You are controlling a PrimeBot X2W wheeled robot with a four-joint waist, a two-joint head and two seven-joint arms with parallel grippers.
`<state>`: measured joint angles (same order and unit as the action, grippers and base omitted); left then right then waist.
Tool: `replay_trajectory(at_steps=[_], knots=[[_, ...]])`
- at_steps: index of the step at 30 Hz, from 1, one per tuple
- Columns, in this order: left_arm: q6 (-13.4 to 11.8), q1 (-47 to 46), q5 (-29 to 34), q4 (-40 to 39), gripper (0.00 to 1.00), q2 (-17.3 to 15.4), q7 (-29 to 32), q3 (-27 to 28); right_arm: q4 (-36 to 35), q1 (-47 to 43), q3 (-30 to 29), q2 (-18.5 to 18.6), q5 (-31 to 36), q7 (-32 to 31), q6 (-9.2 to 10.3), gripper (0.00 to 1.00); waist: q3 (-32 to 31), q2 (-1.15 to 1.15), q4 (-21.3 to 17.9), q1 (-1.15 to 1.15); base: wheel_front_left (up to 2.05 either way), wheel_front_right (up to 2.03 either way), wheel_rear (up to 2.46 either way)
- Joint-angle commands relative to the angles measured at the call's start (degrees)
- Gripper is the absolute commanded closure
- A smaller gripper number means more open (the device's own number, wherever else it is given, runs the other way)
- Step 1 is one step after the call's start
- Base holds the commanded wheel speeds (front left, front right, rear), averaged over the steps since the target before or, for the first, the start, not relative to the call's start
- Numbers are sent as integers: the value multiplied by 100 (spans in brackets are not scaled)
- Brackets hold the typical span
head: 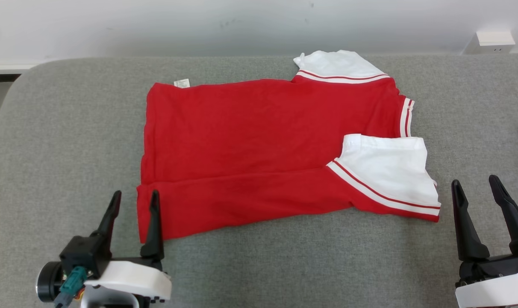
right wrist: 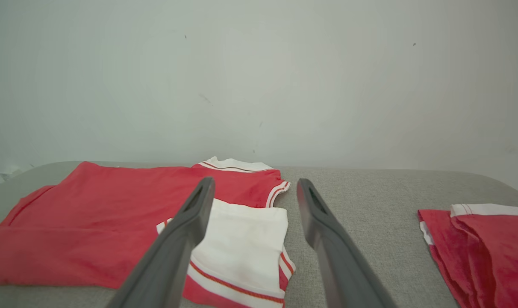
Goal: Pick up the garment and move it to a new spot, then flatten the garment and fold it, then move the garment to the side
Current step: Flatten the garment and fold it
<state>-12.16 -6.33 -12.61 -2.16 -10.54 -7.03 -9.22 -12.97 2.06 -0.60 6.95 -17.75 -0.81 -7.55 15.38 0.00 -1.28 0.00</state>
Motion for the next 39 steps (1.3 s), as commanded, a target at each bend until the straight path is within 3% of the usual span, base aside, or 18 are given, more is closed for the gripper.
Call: replay_trajectory(at_steps=[1, 12, 22, 26, 27, 29, 30, 31, 39], knots=[[-7, 69, -80, 26, 0, -55, 41, 10, -50, -77, -30, -22, -39, -28, 16, 0, -8, 0, -3, 0, 0, 0, 0], [96, 55, -305, 344, 0, -42, 438, -42, 227, 7, -62, 58, -135, -223, 16, 0, 74, 0, 26, 0, 0, 0, 0], [368, -263, -965, 1513, 0, 109, 1190, -14, 2165, 822, 213, 356, -403, -258, 16, 0, 348, 0, 135, 0, 0, 0, 0], [584, -337, -1215, 1741, 0, 198, 1607, -182, 2849, 1158, 519, 446, -568, -441, 16, 0, 416, 0, 195, 0, 0, 0, 0], [631, -355, -1219, 1766, 23, 177, 1721, -228, 3010, 1194, 622, 475, -610, -547, 16, 0, 437, 0, 210, 0, 0, 0, 0], [746, -357, -1272, 1739, 87, 190, 1837, -319, 3206, 1243, 811, 479, -727, -647, 15, 0, 456, 0, 232, 0, 0, 0, 0], [802, -373, -1274, 1671, 100, 184, 1883, -371, 3284, 1265, 862, 490, -783, -728, 15, 55, 471, 0, 246, 0, 0, 0, 0], [841, -373, -1239, 1598, 100, 160, 1902, -421, 3317, 1281, 912, 506, -834, -754, 15, 100, 475, 0, 251, 0, 0, 0, 0], [693, -396, -982, 595, 100, -107, 1364, -253, 2785, 1213, 767, 706, -968, -448, 17, 100, 406, 0, 287, 0, 0, 0, 0]])
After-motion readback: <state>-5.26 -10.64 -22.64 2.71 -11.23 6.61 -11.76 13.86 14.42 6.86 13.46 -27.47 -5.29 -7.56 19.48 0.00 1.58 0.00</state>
